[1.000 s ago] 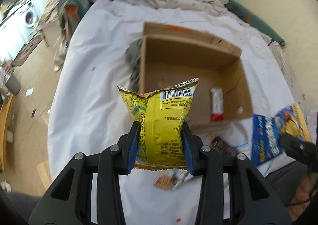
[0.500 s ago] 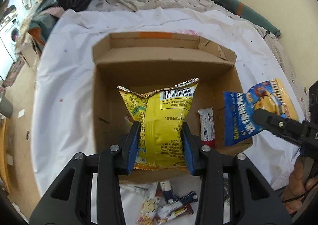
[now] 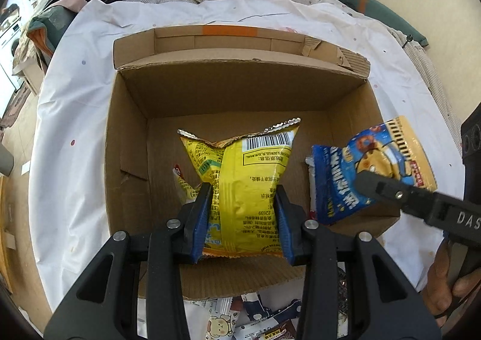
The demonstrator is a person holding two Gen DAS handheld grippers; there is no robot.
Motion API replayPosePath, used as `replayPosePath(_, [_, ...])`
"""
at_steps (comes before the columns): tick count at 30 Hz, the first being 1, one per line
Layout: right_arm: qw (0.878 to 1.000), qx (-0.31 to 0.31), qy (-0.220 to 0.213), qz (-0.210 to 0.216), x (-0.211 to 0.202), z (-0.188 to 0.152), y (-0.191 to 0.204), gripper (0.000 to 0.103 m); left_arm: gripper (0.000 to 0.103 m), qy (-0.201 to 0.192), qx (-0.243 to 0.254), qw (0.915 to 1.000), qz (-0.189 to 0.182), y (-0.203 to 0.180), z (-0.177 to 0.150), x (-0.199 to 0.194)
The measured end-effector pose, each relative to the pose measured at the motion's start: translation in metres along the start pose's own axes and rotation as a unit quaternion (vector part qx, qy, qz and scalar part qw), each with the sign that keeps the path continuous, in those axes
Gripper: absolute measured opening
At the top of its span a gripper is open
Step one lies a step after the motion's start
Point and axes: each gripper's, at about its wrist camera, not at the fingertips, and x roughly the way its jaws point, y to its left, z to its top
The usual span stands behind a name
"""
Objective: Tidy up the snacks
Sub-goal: 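Lower both packets into the box and open both tools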
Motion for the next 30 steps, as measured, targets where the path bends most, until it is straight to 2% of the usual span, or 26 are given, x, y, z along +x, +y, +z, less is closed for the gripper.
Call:
replayPosePath(10, [1.0, -0.014, 0.019, -0.005, 0.014, -0.004, 0.009, 0.037, 0.036, 0.013, -0.008, 0.9999, -0.005, 0.003, -0.002, 0.005])
replayPosePath(18, [0.999, -0.03, 0.015, -0.013, 0.015, -0.002, 0.017, 0.038, 0.037, 0.015, 0.0, 0.9999, -0.006, 0.0, -0.003, 0.005])
replayPosePath(19, [0.999, -0.03, 0.014, -0.012, 0.014, -0.002, 0.017, 0.039, 0.038, 0.016, -0.001, 0.9998, -0.008, 0.001, -0.003, 0.005])
replayPosePath(21, [0.999, -0.031, 0.012, -0.013, 0.014, -0.001, 0.018, 0.04, 0.047, 0.015, -0.005, 0.9998, -0.01, 0.002, -0.003, 0.004])
replayPosePath(23, [0.999, -0.032, 0.01, -0.016, 0.013, -0.002, 0.018, 0.049, 0.052, 0.01, -0.008, 0.9998, -0.012, 0.002, -0.003, 0.002])
replayPosePath(25, [1.0, -0.026, 0.001, -0.018, 0.01, -0.001, 0.016, 0.067, 0.059, 0.003, -0.007, 0.9999, -0.007, 0.002, -0.004, 0.0])
replayPosePath(27, [0.999, -0.024, -0.011, -0.023, 0.006, 0.001, 0.016, 0.077, 0.074, -0.004, -0.005, 1.0, 0.002, 0.002, -0.003, -0.003])
replayPosePath(28, [0.999, -0.023, -0.016, -0.029, 0.004, 0.001, 0.016, 0.084, 0.076, -0.007, -0.006, 0.9999, 0.006, 0.002, -0.003, -0.004])
replayPosePath(30, [0.998, -0.022, -0.031, -0.043, -0.001, 0.003, 0.015, 0.087, 0.076, -0.014, -0.013, 0.9998, 0.011, 0.005, -0.003, -0.006])
